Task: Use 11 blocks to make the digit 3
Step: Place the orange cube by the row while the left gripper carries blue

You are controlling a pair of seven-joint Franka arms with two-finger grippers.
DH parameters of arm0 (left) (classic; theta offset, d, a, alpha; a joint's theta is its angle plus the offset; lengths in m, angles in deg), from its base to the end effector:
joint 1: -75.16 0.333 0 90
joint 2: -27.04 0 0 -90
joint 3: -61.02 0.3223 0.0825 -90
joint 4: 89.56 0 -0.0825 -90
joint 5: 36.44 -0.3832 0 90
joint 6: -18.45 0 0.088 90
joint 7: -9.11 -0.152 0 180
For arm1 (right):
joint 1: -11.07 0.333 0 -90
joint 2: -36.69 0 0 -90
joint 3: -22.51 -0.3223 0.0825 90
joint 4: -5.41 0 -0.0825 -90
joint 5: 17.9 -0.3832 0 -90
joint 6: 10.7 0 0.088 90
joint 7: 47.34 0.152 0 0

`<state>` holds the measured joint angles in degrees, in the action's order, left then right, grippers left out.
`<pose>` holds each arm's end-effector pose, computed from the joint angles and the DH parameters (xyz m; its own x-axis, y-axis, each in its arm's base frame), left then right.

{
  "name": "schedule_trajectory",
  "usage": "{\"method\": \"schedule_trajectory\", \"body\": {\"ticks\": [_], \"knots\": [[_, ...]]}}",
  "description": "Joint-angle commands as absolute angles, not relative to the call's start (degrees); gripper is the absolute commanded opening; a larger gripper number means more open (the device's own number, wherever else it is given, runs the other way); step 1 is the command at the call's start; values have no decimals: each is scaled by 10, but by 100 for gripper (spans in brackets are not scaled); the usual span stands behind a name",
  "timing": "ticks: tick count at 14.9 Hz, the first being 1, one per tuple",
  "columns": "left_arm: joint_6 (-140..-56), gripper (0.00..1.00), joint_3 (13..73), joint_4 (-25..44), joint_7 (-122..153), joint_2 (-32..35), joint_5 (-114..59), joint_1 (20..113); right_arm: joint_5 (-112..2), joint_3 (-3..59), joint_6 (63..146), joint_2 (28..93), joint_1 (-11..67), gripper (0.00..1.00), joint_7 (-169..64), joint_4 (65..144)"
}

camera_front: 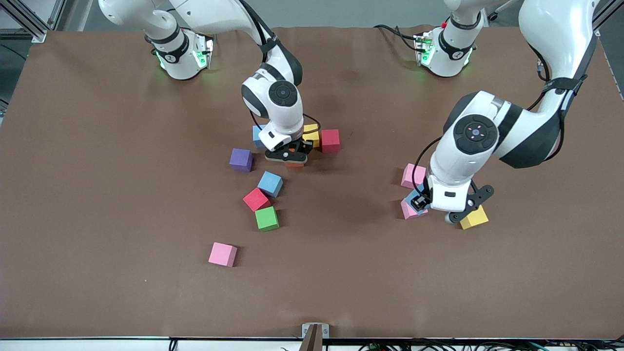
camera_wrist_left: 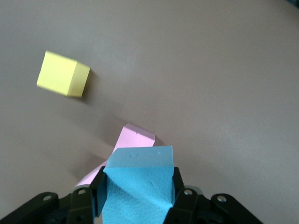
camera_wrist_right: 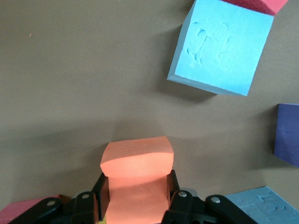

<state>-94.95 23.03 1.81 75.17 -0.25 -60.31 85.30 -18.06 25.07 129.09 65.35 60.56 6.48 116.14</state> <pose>0.6346 -0.2318 0.3656 0.8443 0.5274 0.0951 0.5318 -0.8464 -0.0271 0.4287 0.4592 0.1879 0.9930 -0.1165 0.0202 -0.1166 -0.9932 0.0056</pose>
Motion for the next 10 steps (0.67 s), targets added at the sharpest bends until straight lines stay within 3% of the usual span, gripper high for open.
{"method": "schedule_trajectory", "body": {"ticks": [1, 6, 7, 8, 10], "knots": [[-935, 18, 332, -9, 610, 18, -550, 801, -188, 250, 1293, 635, 606, 53, 67, 1179], [-941, 18, 399, -9, 447, 37, -521, 785, -188, 250, 1291, 636, 606, 58, 66, 1178], [-941, 18, 411, -9, 414, 48, -520, 785, -188, 250, 1290, 636, 606, 74, 65, 1176], [-941, 18, 422, -9, 373, 59, -515, 788, -188, 250, 1285, 635, 606, 100, 63, 1175], [-939, 18, 468, -7, 271, 79, -472, 786, -188, 250, 1269, 635, 606, 100, 62, 1167]]}}
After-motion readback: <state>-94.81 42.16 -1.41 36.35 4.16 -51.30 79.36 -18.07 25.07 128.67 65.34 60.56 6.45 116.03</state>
